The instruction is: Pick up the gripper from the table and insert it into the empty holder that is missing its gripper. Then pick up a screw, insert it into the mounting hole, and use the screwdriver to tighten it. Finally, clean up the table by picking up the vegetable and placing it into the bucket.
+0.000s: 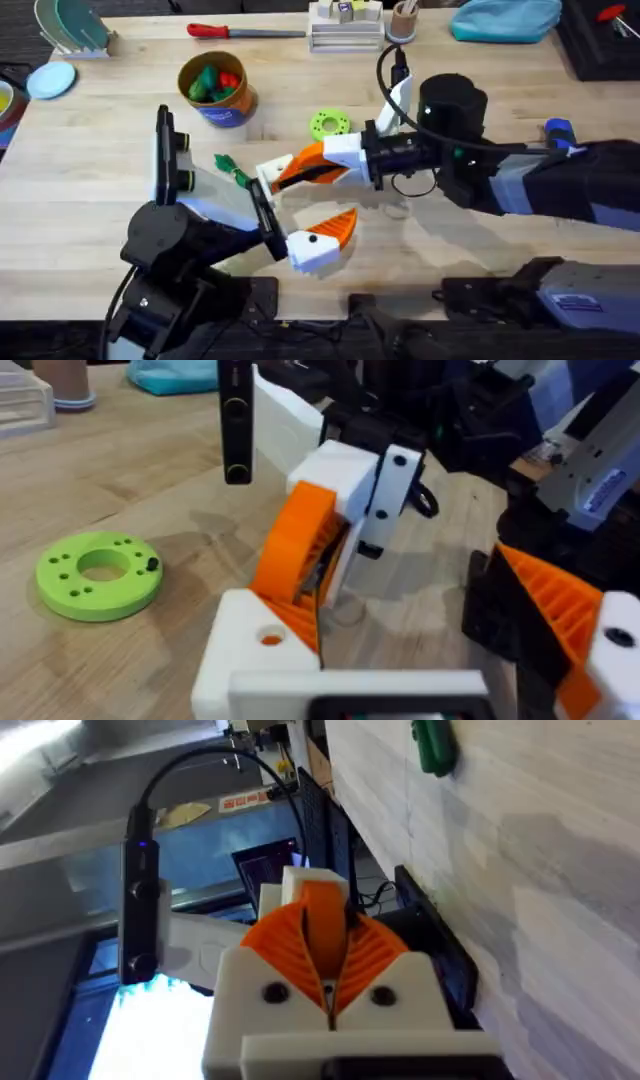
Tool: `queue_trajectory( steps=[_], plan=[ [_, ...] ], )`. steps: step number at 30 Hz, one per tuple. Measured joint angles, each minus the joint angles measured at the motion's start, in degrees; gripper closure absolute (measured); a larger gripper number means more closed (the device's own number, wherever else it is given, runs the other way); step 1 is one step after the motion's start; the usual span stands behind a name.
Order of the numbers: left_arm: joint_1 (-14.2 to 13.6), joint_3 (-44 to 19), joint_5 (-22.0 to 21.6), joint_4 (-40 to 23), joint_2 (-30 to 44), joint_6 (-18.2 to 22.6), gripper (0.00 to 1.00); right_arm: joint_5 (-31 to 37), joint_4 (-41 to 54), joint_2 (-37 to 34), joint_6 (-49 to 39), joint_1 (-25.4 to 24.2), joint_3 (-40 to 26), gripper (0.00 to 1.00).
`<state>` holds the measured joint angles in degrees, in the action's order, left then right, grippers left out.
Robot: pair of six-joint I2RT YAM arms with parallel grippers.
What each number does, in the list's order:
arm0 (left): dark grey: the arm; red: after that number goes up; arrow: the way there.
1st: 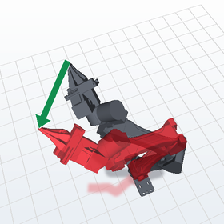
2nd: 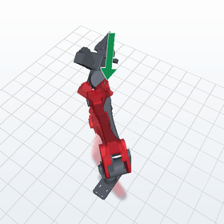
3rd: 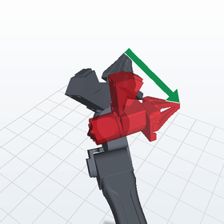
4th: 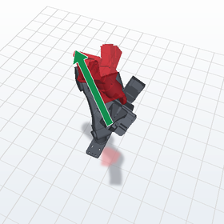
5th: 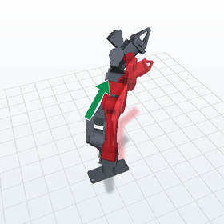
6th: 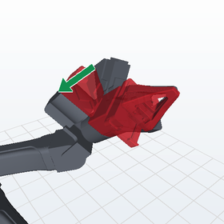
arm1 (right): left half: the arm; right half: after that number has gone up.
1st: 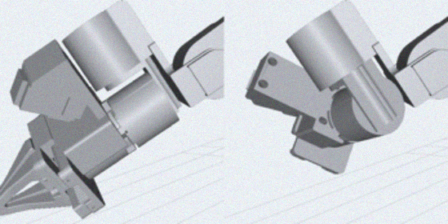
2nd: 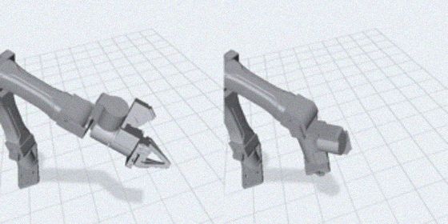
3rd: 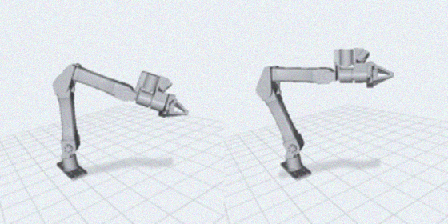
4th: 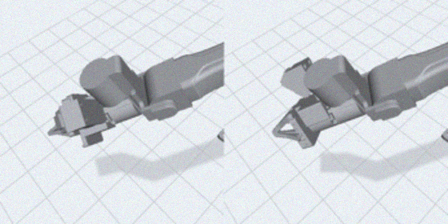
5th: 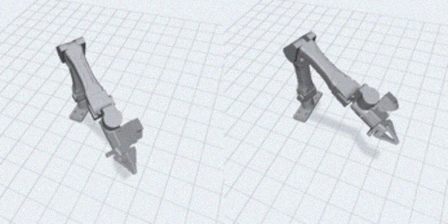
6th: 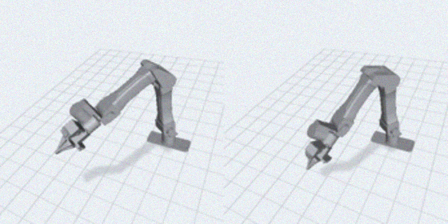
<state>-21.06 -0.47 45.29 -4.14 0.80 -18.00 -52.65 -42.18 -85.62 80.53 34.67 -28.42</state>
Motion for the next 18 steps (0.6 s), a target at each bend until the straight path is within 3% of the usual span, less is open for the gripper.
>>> queue_trajectory(
  steps=[12, 14, 18],
  plan=[
    [-0.02, 0.00, 1.67, -0.11, 0.00, 0.24, 0.009, -3.42, 0.41, -0.26, 0.00, -1.15, 0.00, 0.986],
    [-0.11, 0.00, 1.85, -0.09, 0.00, 0.42, 0.010, -3.55, 0.40, -0.26, -0.33, -1.18, 0.00, 0.818],
    [-0.87, 0.00, 2.33, -0.15, 0.00, 0.61, 0.009, -3.79, 0.36, -0.61, -1.18, -1.08, -0.02, 0.794]
  ],
)
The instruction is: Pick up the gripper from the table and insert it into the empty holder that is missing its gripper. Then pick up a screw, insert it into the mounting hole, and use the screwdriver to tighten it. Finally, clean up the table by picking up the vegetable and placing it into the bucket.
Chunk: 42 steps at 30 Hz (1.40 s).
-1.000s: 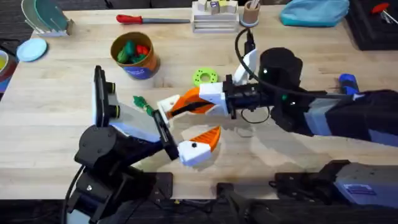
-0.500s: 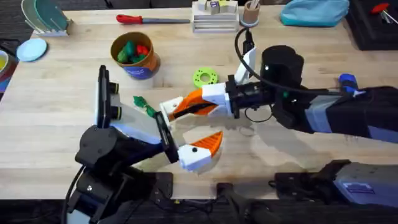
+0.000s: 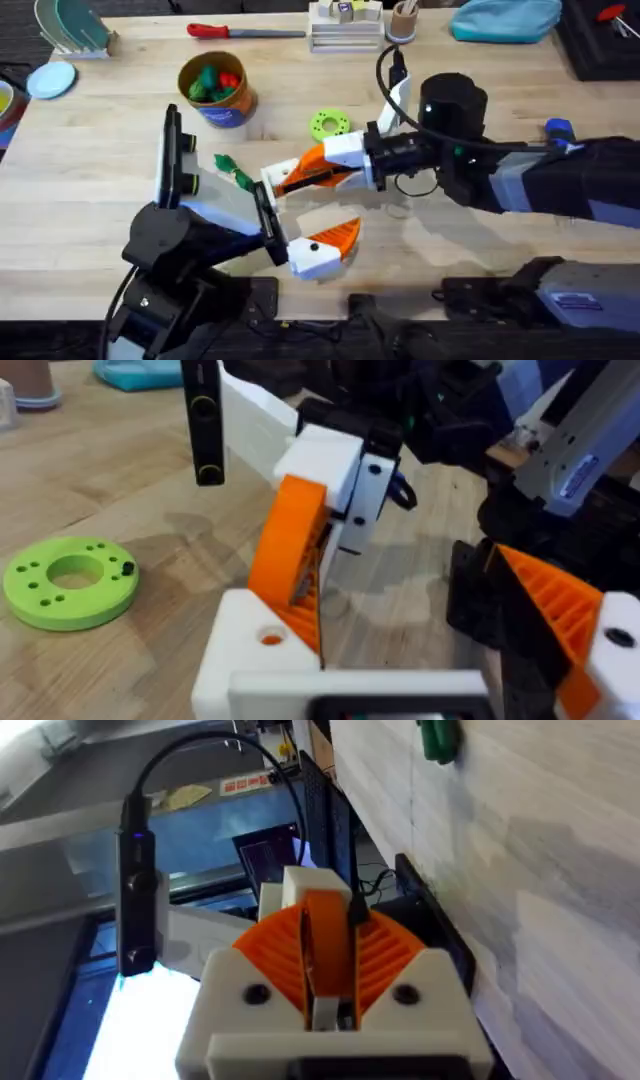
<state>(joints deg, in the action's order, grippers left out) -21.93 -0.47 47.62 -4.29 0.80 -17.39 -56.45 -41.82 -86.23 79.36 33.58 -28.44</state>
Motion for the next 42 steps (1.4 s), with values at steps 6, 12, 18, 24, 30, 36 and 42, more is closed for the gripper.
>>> queue_trajectory(
  steps=[6, 12, 18, 24, 30, 36, 42],
  plan=[
    [-0.13, 0.00, -0.96, 0.17, 0.00, -0.19, 0.010, -0.10, -1.60, -0.36, -0.59, 0.04, 0.00, 0.774],
    [-0.35, 0.00, -2.06, 0.26, -0.11, -0.15, 0.009, -0.17, -1.82, -0.40, -1.21, 0.15, 0.02, 0.677],
    [-0.44, 0.00, -2.23, 0.33, -0.13, -0.13, 0.009, -0.22, -1.75, 0.52, -1.42, 0.26, 0.02, 0.588],
    [-0.66, 0.00, -2.24, 0.33, -0.13, -0.13, 0.009, -0.65, -1.84, 2.01, -1.40, 0.48, 0.01, 0.495],
    [-0.66, 0.00, -2.24, 0.35, -0.12, -0.13, 0.009, -0.63, -1.09, 2.05, -1.56, 0.48, 0.00, 0.025],
    [-0.66, 0.00, -2.43, 0.38, -0.12, -0.13, 0.009, 0.20, 2.01, 2.05, -2.84, 0.32, 0.01, 0.009],
    [-0.66, 0.00, -2.45, 0.42, -0.12, 0.39, 0.009, 0.17, 2.03, 2.05, -5.94, -4.73, 0.00, 0.009]
  ],
)
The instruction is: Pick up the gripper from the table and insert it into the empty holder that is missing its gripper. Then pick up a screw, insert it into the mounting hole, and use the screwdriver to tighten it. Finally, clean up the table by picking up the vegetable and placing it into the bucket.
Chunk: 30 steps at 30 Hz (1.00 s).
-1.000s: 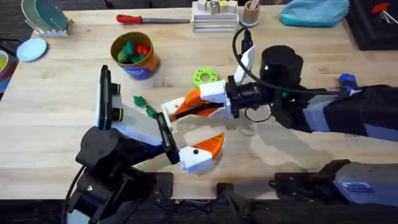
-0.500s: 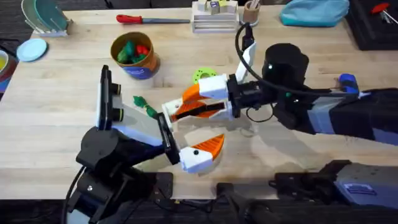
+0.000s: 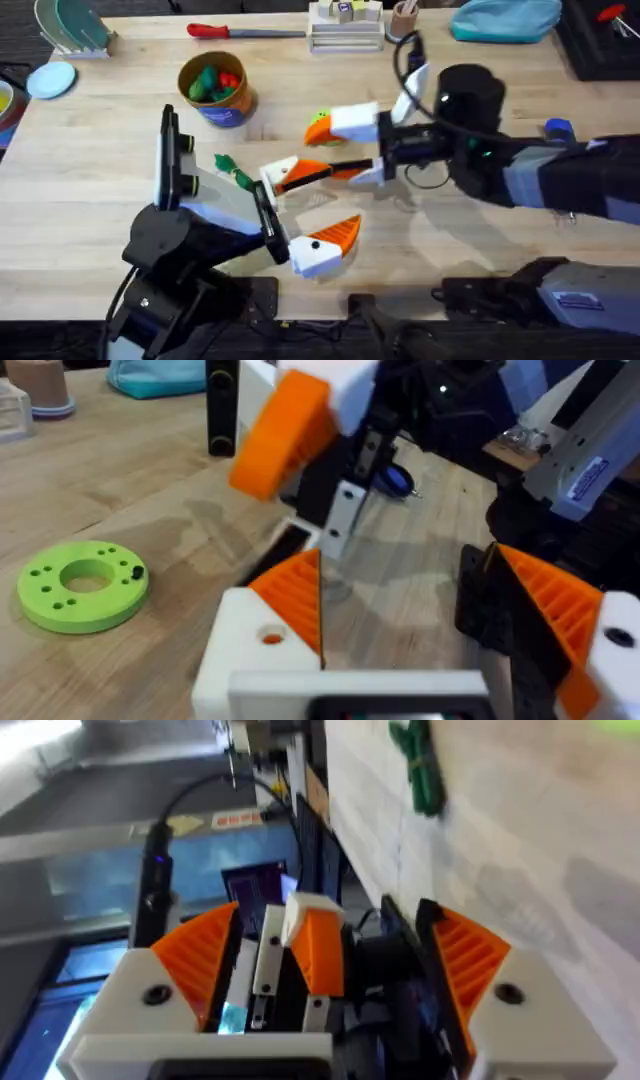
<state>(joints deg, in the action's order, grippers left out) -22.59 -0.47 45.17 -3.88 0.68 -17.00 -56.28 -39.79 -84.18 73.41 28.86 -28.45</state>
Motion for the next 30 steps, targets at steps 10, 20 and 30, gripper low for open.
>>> queue_trajectory(
  steps=[10, 20, 30],
  plan=[
    [0.00, 0.00, -0.05, 0.00, 0.00, 6.13, 0.009, -1.27, 4.89, 0.00, -9.83, -14.10, -6.16, 0.009],
    [0.00, 0.00, -0.22, 0.02, 0.00, 17.90, 0.009, 4.30, 38.12, 0.00, -31.75, -20.36, -20.48, 0.009],
    [0.00, 0.00, -0.24, 0.02, 0.01, 19.85, 0.009, 20.21, 64.17, 0.01, -55.11, -15.46, -32.30, 0.008]
  ],
)
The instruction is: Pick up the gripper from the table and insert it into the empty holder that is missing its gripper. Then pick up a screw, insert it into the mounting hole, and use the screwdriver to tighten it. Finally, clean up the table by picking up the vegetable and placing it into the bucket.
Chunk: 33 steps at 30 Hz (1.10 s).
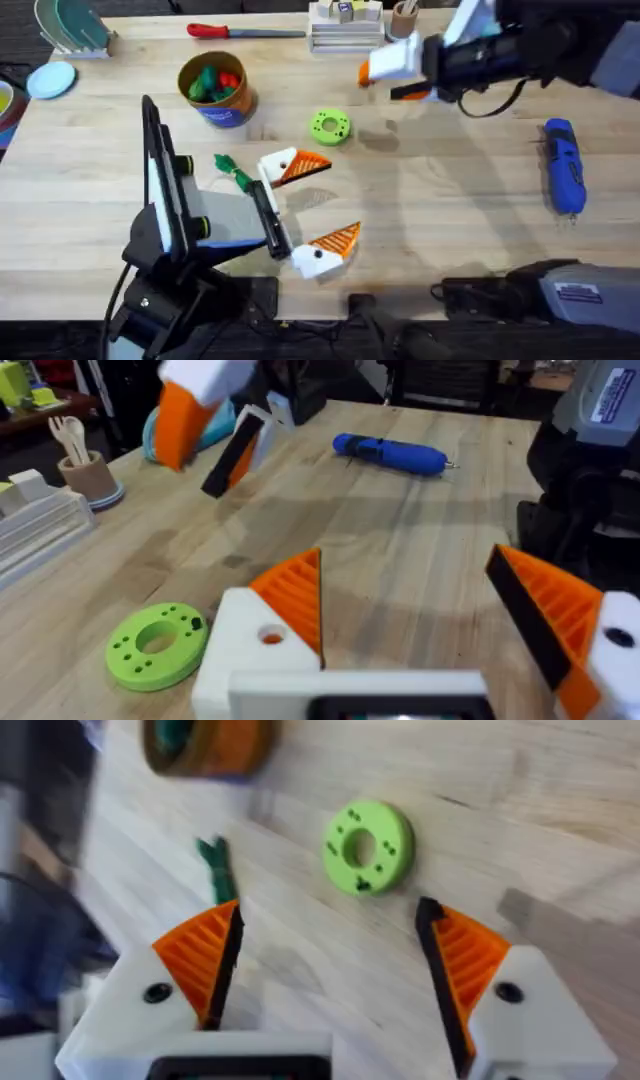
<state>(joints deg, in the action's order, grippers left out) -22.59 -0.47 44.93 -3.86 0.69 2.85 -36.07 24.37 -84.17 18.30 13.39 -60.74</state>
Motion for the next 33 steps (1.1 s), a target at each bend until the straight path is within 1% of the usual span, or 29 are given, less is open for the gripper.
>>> queue_trajectory(
  steps=[3, 7, 10, 14, 18, 23, 26, 29, 33],
  plan=[
    [0.00, 0.00, -0.01, 0.00, -0.01, 0.08, 0.009, 5.64, 3.05, -0.01, -7.52, 3.64, -0.03, 0.009],
    [0.00, 0.00, -0.02, 0.00, 0.00, 0.20, 0.009, 12.68, 2.81, -0.13, -14.11, 8.15, -0.03, 0.009],
    [0.00, 0.00, -0.08, 0.00, 0.00, 0.22, 0.009, 14.99, 1.01, -1.06, -16.51, 9.42, -0.07, 0.009],
    [0.00, 0.00, -0.13, 0.00, -0.02, 0.20, 0.009, 17.15, 0.99, -3.22, -19.94, 10.76, -0.07, 0.009],
    [0.00, 0.00, -0.13, 0.00, -0.02, -0.28, 0.009, 21.32, 0.99, -5.03, -22.20, 13.54, -0.07, 0.009],
    [0.00, 0.00, -0.13, 0.00, -0.02, -0.69, 0.009, 28.45, -0.08, -6.81, -23.92, 18.83, -0.07, 0.010],
    [0.00, 0.00, -0.13, 0.00, -0.01, -0.72, 0.009, 30.43, -0.26, -8.31, -24.11, 20.98, -0.26, 0.010],
    [0.00, 0.00, -0.13, 0.00, -0.01, -0.73, 0.009, 31.48, 0.50, -10.74, -23.50, 21.92, -1.52, 0.010],
    [0.00, 0.00, -0.13, 0.00, 0.00, -0.74, 0.009, 32.26, 2.81, -14.61, -22.53, 22.00, -5.87, 0.011]
  ],
)
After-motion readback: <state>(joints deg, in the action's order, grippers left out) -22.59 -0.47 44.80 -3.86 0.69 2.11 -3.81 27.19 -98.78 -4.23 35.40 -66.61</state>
